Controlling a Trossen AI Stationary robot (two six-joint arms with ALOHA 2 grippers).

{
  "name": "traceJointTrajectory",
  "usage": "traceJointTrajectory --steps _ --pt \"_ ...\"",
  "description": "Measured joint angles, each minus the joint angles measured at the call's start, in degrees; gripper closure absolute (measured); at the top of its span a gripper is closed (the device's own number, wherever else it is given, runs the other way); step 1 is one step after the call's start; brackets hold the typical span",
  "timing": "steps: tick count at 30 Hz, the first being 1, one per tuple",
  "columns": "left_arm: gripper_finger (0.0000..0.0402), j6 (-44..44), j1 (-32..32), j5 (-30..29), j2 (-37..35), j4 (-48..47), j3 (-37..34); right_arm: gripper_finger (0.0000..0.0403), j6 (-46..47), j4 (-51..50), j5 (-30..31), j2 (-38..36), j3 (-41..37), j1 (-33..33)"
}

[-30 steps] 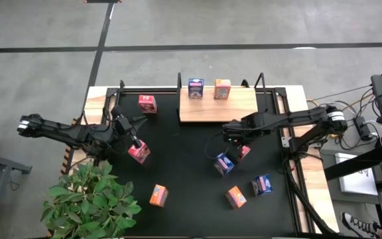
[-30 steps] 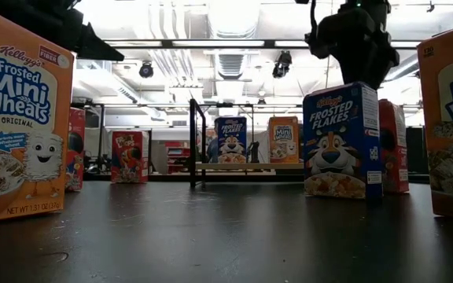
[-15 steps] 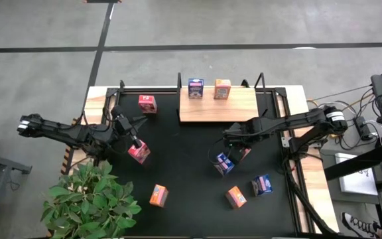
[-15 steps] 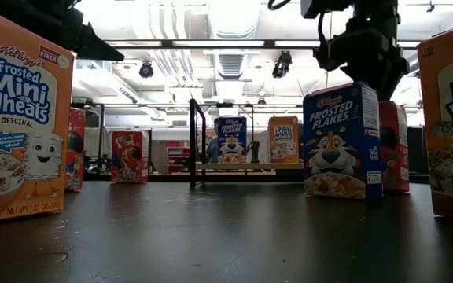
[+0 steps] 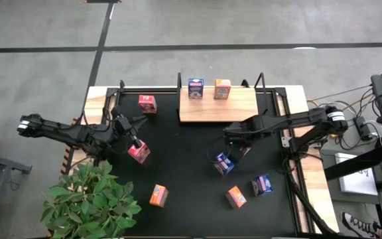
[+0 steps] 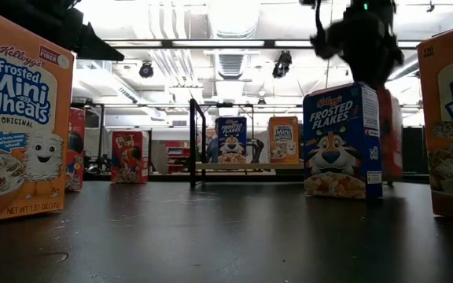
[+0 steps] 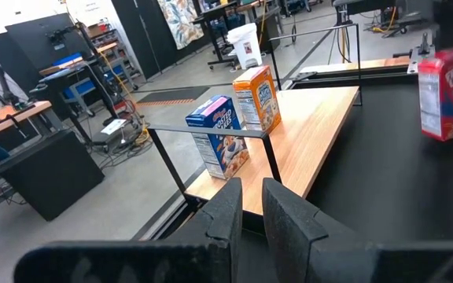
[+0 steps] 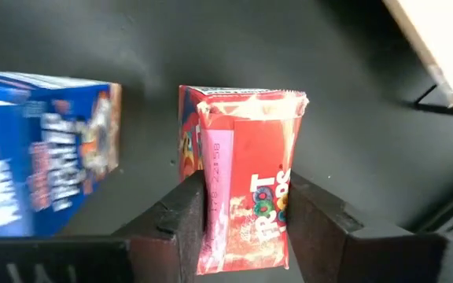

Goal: Stack cereal on shelf
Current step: Put the bottom right red cereal box on the shelf

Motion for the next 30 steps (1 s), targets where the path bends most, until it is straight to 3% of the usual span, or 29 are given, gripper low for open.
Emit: traceJointTrajectory --steps 3,6,11,22,26,30 --pt "0.0366 0.0 0.0 0.0 0.0 0.0 0.0 0.0259 -1.3 -4.1 1.6 0.0 5.2 -1.3" --pt "0.0366 0.0 0.0 0.0 0.0 0.0 0.0 0.0259 -4.3 -5.8 7.2 -0.1 9.9 -3.4" --pt "0.0366 0.2 0.0 0.0 0.0 0.0 0.0 0.0260 -15.9 -5.7 10.8 0.3 14.9 -10.6" --pt "0.0366 0.7 0.0 0.0 0.0 0.0 0.0 0.0260 -58.3 -1.8 10.1 4.9 15.2 -29.9" --pt "0.0366 0.9 0.0 0.0 0.0 0.0 0.0 0.0259 -65.8 1.0 5.2 6.9 15.2 -34.6" --pt "0.0366 0.9 0.0 0.0 0.0 0.0 0.0 0.0251 -66.1 1.4 3.2 9.1 15.1 -37.6"
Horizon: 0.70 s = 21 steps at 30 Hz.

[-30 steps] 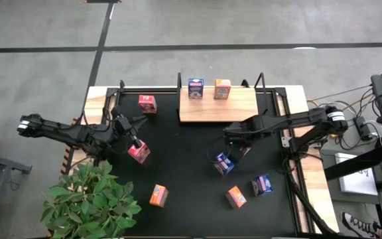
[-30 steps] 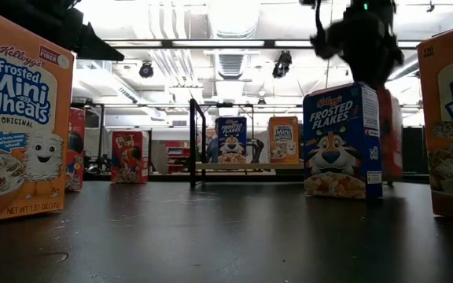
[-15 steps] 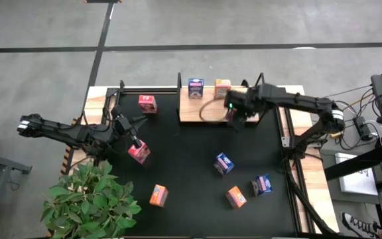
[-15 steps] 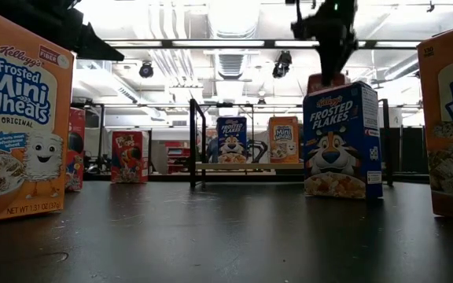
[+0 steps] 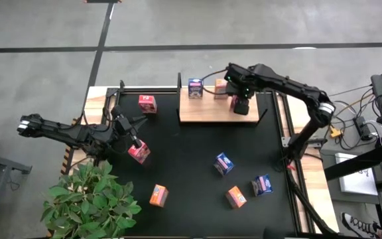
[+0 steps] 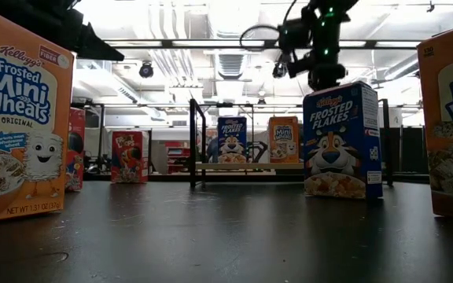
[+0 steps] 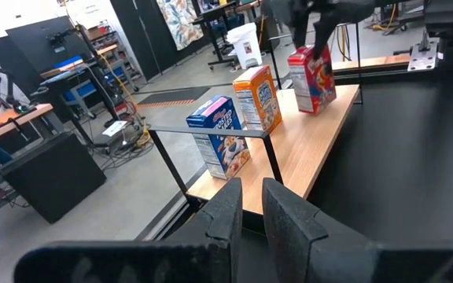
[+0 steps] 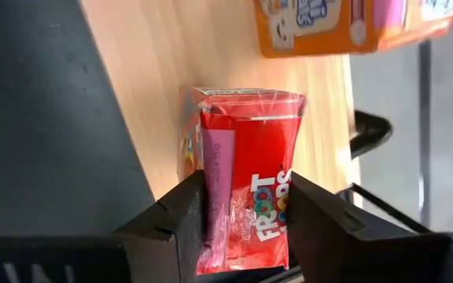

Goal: Stack cereal on shelf
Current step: Put the bottom right red cereal box on the shelf

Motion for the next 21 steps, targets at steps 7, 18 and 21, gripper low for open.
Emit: traceJointTrajectory --steps 7,18,21 --pt "0.0366 0.0 0.0 0.0 0.0 0.0 0.0 0.0211 1.7 0.2 0.0 2.5 0.0 -2.2" --pt "0.0366 0.0 0.0 0.0 0.0 0.0 0.0 0.0186 5.1 -0.7 0.1 0.9 3.6 -2.2" --pt "0.0366 -0.3 0.0 0.0 0.0 0.0 0.0 0.0186 7.5 -0.6 0.0 0.5 5.9 -2.1"
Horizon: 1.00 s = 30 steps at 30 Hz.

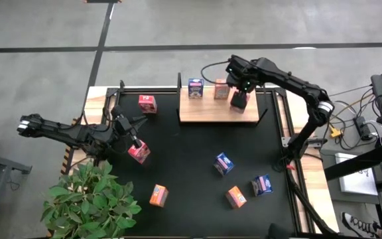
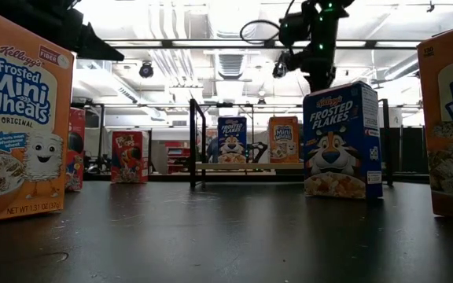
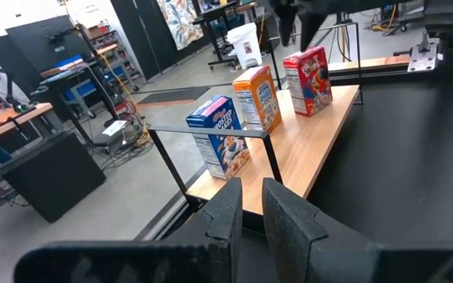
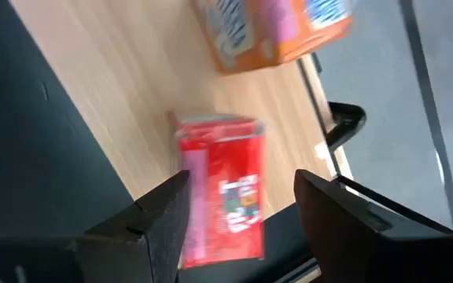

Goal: Stack cereal on shelf
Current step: Put the bottom right red cereal box on the shelf

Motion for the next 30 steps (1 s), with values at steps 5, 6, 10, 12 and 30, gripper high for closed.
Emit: traceJointTrajectory --steps 5,6,10,12,30 --pt "0.0366 -0.1 0.0 0.0 0.0 0.0 0.0 0.0199 3.4 -0.4 -0.9 -0.1 2.7 1.8" --pt "0.0366 -0.1 0.0 0.0 0.0 0.0 0.0 0.0206 3.8 -0.4 -1.9 -0.1 2.7 2.4" --pt "0.0366 0.0 0.0 0.0 0.0 0.0 0.0 0.0250 4.2 -0.1 -3.5 0.0 1.8 5.8" --pt "0.0366 0.0 0.0 0.0 0.0 0.0 0.0 0.0279 4.2 0.5 -3.5 0.2 0.7 8.1" --pt "0.0366 0.1 0.0 0.0 0.0 0.0 0.0 0.0390 2.8 13.2 15.7 0.4 -20.3 13.9"
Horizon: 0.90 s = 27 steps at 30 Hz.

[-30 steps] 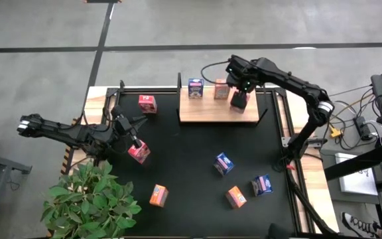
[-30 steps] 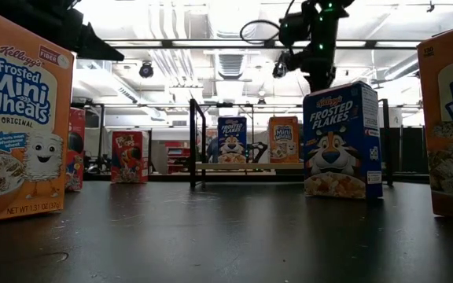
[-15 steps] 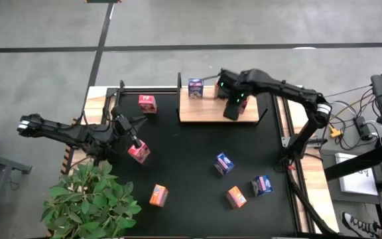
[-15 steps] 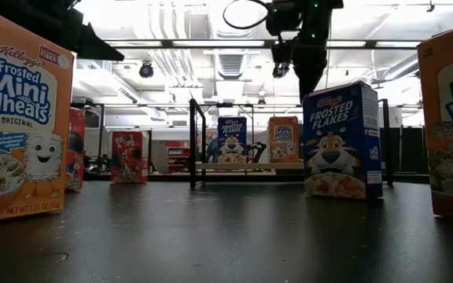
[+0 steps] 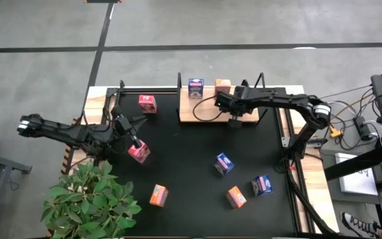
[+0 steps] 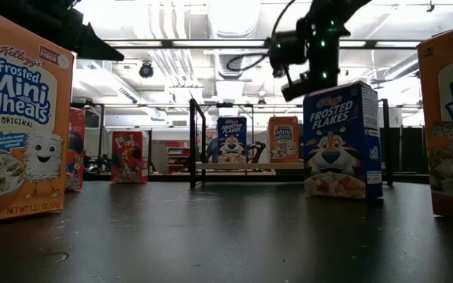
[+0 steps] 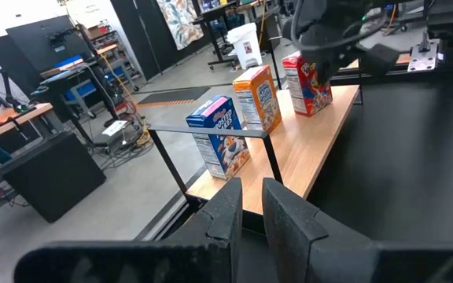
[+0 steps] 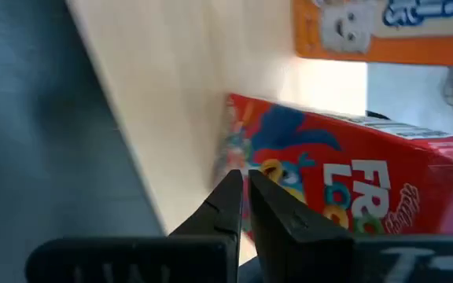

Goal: Stack cereal on shelf
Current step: Put the bottom right red cereal box on the shelf

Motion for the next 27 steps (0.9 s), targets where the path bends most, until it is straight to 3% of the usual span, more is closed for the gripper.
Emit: traceJointTrajectory --steps 27 --pt "0.0366 0.3 0.0 0.0 0.0 0.0 0.0 0.0390 -7.4 7.3 3.8 0.0 -3.0 -7.9"
